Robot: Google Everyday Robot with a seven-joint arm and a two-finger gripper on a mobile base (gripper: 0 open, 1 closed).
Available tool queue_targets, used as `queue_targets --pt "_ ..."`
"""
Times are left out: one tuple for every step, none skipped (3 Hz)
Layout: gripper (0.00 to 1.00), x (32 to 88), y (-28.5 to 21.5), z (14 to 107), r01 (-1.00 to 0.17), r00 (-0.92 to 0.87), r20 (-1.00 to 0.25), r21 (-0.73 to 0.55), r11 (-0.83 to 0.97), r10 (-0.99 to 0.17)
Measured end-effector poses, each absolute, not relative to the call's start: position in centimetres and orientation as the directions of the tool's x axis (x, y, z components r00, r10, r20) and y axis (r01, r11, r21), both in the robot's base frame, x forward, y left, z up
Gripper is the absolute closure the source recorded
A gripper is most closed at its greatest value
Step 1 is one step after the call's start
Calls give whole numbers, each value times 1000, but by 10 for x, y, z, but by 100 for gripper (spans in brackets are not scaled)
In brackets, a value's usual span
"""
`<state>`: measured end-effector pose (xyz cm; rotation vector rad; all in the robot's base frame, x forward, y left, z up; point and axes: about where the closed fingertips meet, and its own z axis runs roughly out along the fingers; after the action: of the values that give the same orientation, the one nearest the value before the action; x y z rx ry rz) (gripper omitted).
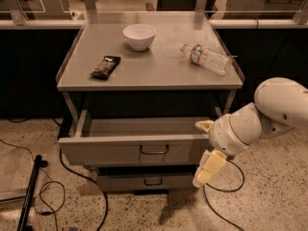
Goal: Close top drawer
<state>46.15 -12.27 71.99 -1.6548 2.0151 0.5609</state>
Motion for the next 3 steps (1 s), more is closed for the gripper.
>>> queue_targets --pt "18 436 -119 716 -988 -139 -617 33 151 -775" --pt "42 432 -119 715 -989 -132 -621 33 143 -772" --pt "64 440 -117 709 -989 -138 -604 41 142 -785"
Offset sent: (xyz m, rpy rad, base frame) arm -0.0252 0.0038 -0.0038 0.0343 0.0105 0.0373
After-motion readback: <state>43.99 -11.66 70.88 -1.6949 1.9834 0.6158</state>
